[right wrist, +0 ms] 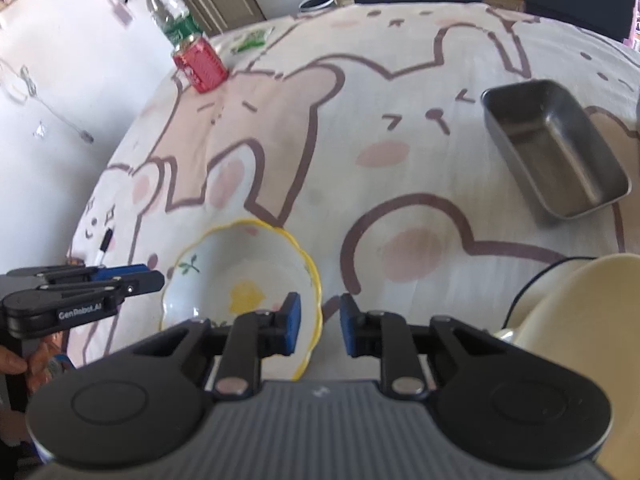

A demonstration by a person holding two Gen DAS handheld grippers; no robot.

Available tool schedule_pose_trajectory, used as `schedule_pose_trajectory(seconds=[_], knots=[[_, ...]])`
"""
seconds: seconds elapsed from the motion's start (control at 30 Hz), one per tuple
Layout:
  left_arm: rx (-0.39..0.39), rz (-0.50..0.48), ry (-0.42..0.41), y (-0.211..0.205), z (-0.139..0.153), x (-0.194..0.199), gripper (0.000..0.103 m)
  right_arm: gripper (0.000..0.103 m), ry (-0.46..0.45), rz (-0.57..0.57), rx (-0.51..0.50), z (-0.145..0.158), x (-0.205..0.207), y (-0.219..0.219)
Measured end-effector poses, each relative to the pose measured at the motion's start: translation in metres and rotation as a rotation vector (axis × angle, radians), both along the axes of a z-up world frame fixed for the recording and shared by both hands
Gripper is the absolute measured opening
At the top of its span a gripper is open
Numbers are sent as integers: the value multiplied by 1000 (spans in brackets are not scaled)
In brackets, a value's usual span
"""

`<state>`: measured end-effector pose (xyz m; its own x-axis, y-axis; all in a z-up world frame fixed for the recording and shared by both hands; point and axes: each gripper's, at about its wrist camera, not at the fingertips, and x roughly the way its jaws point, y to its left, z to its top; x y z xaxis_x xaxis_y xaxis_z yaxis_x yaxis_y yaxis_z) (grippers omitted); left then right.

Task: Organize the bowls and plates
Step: 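Move both grippers to the lemon-print bowl and close on its rim, then lift the lemon-print bowl with both grippers and carry it over the cream bowl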

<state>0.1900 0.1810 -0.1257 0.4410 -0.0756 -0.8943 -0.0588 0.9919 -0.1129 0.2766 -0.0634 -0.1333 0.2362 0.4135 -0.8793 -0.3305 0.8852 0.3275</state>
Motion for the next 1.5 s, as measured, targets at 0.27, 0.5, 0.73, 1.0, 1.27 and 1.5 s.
schedule_pose_trajectory(seconds=[0.27, 0.5, 0.73, 1.0, 1.27, 1.5], knots=[[2, -19, 2, -3, -1, 3, 13, 20, 31, 55, -86, -21, -1, 18], [-100, 2, -58, 5, 19, 0, 14, 15, 13, 79, -121, -25, -1, 28], [-84, -28, 30, -6, -8, 4, 14, 15, 28, 86, -142, -30, -3, 30], [-67, -48, 58, -11, -21, 8, 15, 17, 76, 59, -114, -39, 1, 26], [-63, -47, 70, -16, -27, 11, 12, 14, 74, 28, -85, -47, 2, 28], [-74, 3, 60, -18, -22, 7, 11, 12, 50, 10, -103, -43, -2, 30]])
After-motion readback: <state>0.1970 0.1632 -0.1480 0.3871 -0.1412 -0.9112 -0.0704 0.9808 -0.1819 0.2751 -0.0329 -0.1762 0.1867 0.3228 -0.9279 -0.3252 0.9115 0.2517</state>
